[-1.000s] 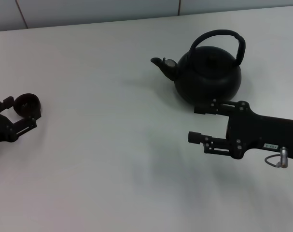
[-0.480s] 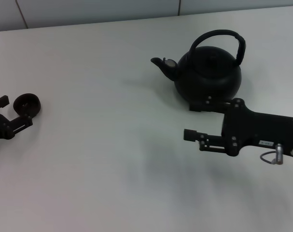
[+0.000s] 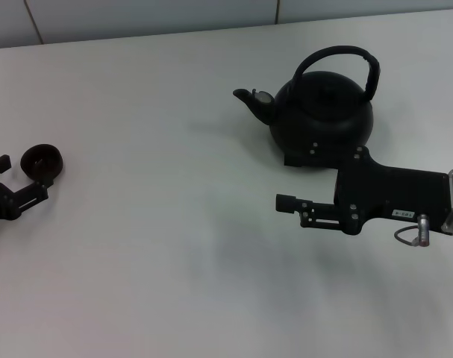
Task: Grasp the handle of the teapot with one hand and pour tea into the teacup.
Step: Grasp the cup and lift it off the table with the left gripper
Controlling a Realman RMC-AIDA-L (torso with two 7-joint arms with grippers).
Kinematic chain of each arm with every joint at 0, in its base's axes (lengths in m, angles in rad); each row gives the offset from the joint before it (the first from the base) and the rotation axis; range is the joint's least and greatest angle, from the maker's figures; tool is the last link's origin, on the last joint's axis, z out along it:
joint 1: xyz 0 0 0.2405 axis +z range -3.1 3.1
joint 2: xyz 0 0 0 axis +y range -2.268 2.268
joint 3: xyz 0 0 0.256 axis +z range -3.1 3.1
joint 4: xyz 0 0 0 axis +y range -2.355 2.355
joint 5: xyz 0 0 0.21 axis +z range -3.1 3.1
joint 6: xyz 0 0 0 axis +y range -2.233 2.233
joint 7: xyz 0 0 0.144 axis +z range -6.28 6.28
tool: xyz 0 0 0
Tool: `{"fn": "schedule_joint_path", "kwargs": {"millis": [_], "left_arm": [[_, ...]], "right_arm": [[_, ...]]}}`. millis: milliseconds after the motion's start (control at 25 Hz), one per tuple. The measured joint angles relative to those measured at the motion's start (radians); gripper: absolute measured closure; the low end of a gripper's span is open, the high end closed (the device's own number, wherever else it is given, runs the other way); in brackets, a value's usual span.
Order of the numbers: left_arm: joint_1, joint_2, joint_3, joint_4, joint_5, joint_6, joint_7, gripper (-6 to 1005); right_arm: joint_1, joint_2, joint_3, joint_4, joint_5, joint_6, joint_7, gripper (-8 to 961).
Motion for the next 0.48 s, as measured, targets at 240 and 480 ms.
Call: {"fn": "schedule_joint_path", "kwargs": {"millis": [240,480], "left_arm": [[-0.014,-0.001,0.002,-0.011,0.001,-0.022,0.0,142],[-0.034,-0.001,0.002,-0.028,0.001,-0.055,0.004,142]], "right_arm": [[0.001,0.0,0.001,-0.001,0.0,0.0,0.0,259],[0.0,-0.001,0.006,0.0,0.0,0.0,0.001,260]]}}
